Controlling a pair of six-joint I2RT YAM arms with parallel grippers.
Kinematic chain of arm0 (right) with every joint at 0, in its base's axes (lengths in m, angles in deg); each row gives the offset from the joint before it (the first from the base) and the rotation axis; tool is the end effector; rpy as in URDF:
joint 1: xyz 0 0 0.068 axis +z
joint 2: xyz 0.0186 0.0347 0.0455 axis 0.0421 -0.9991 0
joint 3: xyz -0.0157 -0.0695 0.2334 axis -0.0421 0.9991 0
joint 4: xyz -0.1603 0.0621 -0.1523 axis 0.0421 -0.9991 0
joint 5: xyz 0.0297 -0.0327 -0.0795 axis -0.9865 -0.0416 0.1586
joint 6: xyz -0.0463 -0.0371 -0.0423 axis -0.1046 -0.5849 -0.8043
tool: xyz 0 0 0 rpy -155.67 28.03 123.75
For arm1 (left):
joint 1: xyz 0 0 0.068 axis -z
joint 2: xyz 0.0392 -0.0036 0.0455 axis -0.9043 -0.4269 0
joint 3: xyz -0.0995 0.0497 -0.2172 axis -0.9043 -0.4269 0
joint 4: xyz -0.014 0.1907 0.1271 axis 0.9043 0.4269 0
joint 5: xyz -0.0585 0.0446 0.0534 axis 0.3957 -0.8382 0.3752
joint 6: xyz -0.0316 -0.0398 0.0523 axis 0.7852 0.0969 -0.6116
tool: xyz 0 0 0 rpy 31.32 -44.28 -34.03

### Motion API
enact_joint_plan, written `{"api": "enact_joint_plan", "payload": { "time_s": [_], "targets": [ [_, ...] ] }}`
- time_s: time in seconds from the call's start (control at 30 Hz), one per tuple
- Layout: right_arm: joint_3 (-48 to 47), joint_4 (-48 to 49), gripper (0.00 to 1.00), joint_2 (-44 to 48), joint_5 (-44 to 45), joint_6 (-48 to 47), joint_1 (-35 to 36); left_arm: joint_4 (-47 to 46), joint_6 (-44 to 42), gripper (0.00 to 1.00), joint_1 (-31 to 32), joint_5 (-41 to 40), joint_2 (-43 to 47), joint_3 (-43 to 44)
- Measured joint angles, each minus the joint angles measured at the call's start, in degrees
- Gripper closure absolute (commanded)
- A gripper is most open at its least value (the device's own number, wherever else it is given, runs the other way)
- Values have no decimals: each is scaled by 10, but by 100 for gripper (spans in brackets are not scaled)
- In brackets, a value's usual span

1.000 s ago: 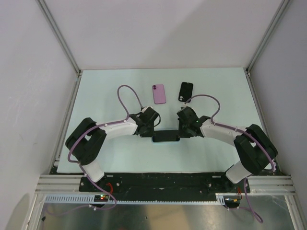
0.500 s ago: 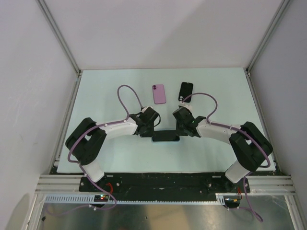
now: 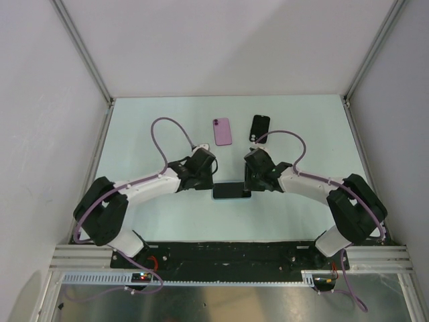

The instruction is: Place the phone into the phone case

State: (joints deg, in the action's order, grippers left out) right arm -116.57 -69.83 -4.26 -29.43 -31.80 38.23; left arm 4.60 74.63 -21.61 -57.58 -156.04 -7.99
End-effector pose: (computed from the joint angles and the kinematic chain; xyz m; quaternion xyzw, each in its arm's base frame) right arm 0.2267 0.1863 0.1476 -0.0241 0.9564 0.1381 0.2561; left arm 0.2195 -0.1927 0.1626 -0.0045 0.9552 -0.1370 0.2623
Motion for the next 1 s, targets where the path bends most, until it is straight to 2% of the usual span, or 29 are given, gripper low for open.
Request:
{"api": "enact_joint_plan", "payload": {
  "time_s": [0.33, 1.0],
  "targets": [
    [4, -24, 64, 49, -30, 0, 0, -1, 6, 72, 10, 21, 18, -17],
    [43, -21, 68, 48, -45, 7, 4, -2, 31, 80, 46, 26, -22, -17]
  ]
}}
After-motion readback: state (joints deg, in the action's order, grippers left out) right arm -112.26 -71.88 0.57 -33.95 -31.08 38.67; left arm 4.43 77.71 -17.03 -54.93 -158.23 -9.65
